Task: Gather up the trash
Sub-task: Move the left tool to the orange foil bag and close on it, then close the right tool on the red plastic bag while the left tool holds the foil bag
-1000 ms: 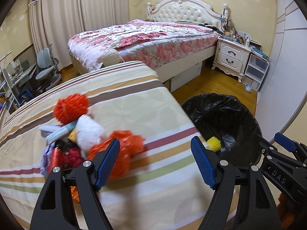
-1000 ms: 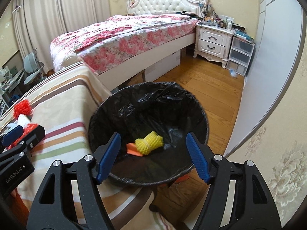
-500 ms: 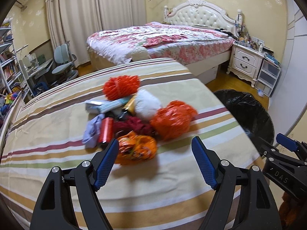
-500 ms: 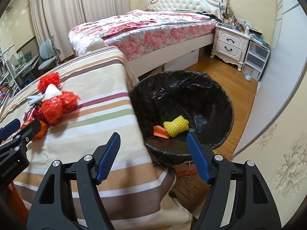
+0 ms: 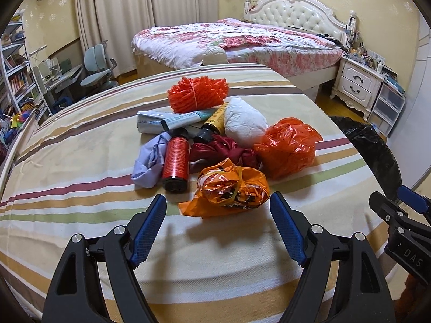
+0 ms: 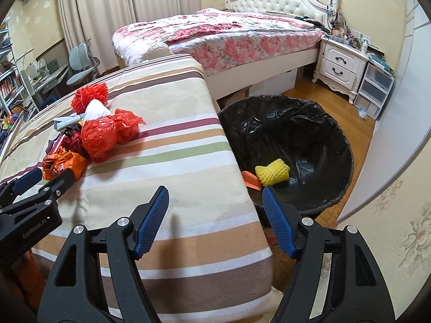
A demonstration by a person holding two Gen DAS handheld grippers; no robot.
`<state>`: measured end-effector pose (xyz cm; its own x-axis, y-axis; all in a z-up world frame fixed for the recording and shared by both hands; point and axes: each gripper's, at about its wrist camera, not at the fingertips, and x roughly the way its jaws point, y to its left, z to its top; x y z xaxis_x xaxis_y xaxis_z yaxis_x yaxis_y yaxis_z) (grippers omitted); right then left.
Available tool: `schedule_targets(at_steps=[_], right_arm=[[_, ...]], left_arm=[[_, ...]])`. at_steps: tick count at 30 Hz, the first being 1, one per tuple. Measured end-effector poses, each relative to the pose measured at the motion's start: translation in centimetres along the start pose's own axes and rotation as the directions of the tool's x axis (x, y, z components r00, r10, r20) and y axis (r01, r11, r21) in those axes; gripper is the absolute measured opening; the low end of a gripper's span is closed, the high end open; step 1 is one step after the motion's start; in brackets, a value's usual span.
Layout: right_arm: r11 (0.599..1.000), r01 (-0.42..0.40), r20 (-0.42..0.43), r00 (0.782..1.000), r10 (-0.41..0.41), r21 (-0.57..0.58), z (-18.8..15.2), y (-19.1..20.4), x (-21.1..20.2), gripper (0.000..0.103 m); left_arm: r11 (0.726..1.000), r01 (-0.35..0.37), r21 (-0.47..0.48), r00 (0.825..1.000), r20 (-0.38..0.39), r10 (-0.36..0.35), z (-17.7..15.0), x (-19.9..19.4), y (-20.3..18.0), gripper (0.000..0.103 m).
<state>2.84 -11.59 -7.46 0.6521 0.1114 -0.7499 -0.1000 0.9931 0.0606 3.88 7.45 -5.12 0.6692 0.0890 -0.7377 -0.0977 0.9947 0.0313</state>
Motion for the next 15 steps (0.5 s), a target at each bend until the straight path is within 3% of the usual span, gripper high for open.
schedule_targets(at_steps=[1, 3, 8, 15], right_arm=[[1.0, -0.002, -0.001, 1.0, 0.002, -0.002, 0.1, 0.1, 0.1, 0.07], [1.0, -0.004, -0.002, 1.0, 0.004, -0.005, 0.3, 0.2, 0.2, 0.071], [1.0, -0.013, -0.005, 1.0, 0.012, -0.019, 0.6, 0.9, 0.5, 0.071], [0.998, -0.037, 0.002, 0.999, 0.037, -0.051, 1.1, 2.5, 0.3, 0.071]], left_arm=[[1.0, 0.01, -0.002, 1.0, -0.006, -0.01, 0.0, 0.2, 0.1, 0.077], [1.0, 0.026, -0.004, 1.0, -0.01, -0.026, 0.0, 0.4, 0.2, 0.065], [0.998, 0.065, -0.004, 0.998, -0.027, -0.065, -0.2, 0.7, 0.4, 0.055], [0.996, 0.083, -0.017, 0.996, -0.011, -0.083, -0.5, -0.7, 1.3, 0.054]])
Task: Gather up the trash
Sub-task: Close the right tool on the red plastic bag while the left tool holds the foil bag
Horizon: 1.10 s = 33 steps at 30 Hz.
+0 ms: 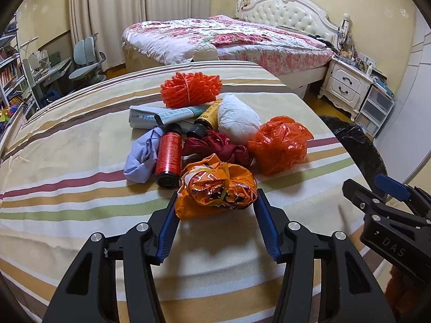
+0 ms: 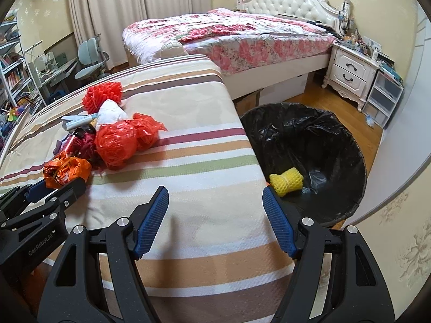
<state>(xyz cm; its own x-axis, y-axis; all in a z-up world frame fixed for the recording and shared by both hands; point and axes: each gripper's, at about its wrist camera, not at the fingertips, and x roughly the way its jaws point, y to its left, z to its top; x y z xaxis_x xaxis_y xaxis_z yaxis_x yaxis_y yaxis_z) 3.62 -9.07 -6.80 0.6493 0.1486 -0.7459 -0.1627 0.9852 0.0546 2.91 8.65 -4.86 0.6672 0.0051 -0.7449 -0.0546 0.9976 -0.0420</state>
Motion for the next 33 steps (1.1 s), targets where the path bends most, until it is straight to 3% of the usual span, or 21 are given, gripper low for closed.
schedule_targets(at_steps=[5, 9, 21, 25, 27, 31, 33], right_arm=[[0.999, -0.033, 0.001, 0.999, 0.033, -0.029, 0.5, 1.5, 0.0, 0.071], [0.997, -0.057, 0.008, 0.998, 0.058, -0.057, 1.0, 3.0, 0.0, 0.078], [0.99, -0.074, -0.006, 0.997, 0.074, -0.119, 3.0, 6.4, 2.1, 0.079], [0.989, -0.08, -0.023, 0.997, 0.078, -0.123, 3.2, 6.8, 2.9, 0.078], [0.988, -0.091, -0.029, 0.996, 0.088, -0.126, 3.1, 6.9, 2.9, 0.071], [0.985, -0.126, -0.056, 0.991, 0.12, -0.118, 2.9, 6.8, 3.2, 0.036], [0.985, -0.129, -0.056, 0.991, 0.124, -0.113, 2.7, 6.6, 3.1, 0.034]], left_arm=[[1.0, -0.003, -0.018, 1.0, 0.017, 0.003, -0.2, -1.4, 1.1, 0.054], [0.999, -0.024, -0.045, 0.999, 0.03, 0.026, -0.1, -2.1, 2.7, 0.054], [0.982, -0.137, -0.133, 0.989, 0.037, 0.143, 0.1, -2.2, 8.2, 0.054], [0.979, -0.146, -0.146, 0.988, 0.036, 0.152, 0.3, -2.0, 9.2, 0.054], [0.978, -0.145, -0.147, 0.988, 0.032, 0.152, 0.3, -1.9, 9.3, 0.054], [0.98, -0.132, -0.148, 0.99, 0.022, 0.137, 0.0, -1.5, 9.2, 0.054], [0.982, -0.125, -0.144, 0.991, 0.022, 0.129, -0.1, -1.5, 8.9, 0.054]])
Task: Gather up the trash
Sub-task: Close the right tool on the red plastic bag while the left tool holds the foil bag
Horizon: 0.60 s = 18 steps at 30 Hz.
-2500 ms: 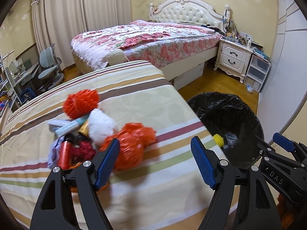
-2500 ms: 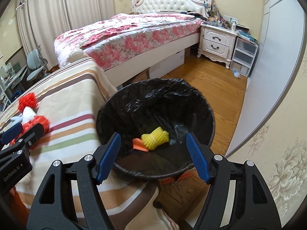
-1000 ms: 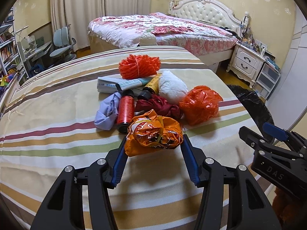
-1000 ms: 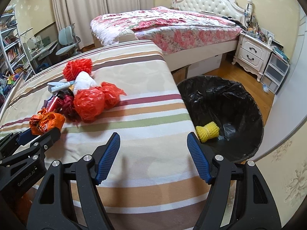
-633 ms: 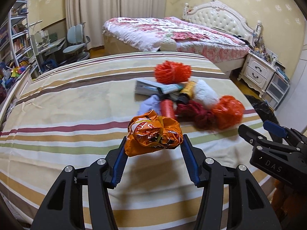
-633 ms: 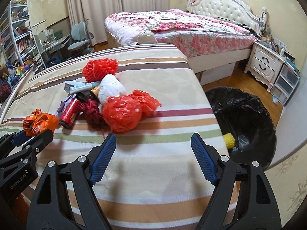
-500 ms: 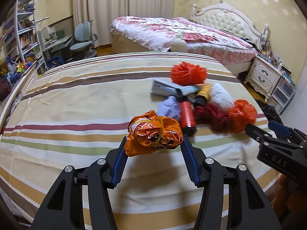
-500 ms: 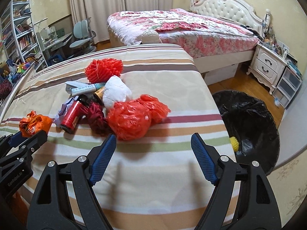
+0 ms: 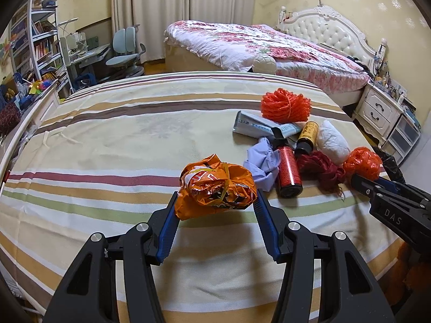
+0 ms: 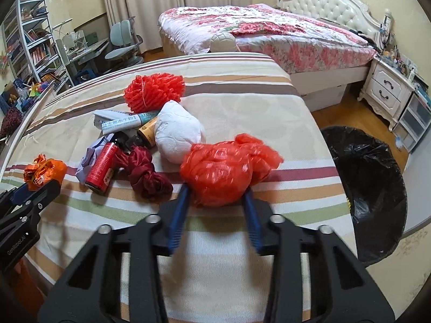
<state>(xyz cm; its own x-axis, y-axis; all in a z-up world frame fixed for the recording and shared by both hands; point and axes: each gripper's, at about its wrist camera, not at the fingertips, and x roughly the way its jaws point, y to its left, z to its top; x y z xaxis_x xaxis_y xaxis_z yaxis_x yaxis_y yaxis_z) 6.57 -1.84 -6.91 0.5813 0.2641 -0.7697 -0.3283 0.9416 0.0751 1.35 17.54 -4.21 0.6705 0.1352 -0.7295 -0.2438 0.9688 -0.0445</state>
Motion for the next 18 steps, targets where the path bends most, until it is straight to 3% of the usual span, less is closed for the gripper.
schedule_targets(at_steps=[11, 18], right_arm=[[0.999, 0.023, 0.047, 0.999, -0.025, 0.031, -0.8, -1.9, -2.4, 0.032], [0.994, 0.075, 0.077, 0.994, -0.081, 0.086, -1.4, -5.2, -4.4, 0.032]], left_arm=[[0.998, 0.045, 0.033, 0.999, 0.013, -0.046, 0.1, -0.9, -2.4, 0.054], [0.991, 0.103, 0.088, 0.994, 0.029, -0.106, 0.1, -1.5, -6.3, 0.054]])
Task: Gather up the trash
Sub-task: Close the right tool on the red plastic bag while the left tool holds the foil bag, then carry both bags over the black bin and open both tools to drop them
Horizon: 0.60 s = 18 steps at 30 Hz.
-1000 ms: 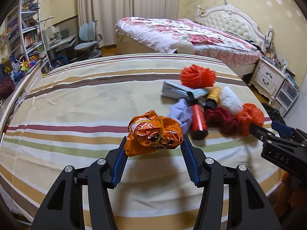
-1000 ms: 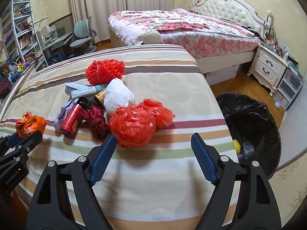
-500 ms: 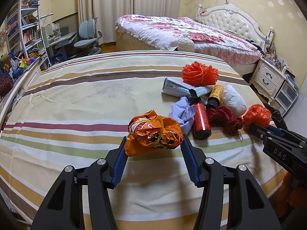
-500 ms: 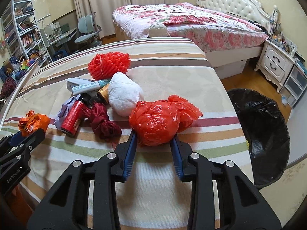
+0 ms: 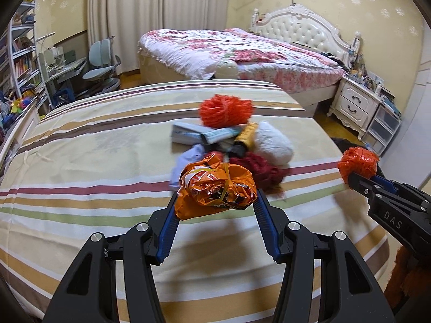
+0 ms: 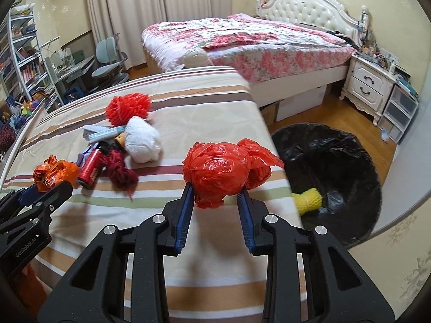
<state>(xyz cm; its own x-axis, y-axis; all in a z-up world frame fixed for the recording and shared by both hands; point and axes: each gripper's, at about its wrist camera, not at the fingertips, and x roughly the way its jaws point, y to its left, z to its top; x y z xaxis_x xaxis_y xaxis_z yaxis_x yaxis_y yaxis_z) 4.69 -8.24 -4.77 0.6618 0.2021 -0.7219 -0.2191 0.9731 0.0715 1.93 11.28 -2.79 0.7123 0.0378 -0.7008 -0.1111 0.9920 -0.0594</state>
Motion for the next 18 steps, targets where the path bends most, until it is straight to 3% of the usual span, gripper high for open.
schedule_targets(at_steps=[18], right_arm=[[0.977, 0.153, 0.025, 0.987, -0.158, 0.15, 0.4, -10.5, -0.8, 0.032]], left_arm=[[0.98, 0.134, 0.149, 0.991, 0.009, -0.137, 2.2, 2.3, -12.0, 0.054]])
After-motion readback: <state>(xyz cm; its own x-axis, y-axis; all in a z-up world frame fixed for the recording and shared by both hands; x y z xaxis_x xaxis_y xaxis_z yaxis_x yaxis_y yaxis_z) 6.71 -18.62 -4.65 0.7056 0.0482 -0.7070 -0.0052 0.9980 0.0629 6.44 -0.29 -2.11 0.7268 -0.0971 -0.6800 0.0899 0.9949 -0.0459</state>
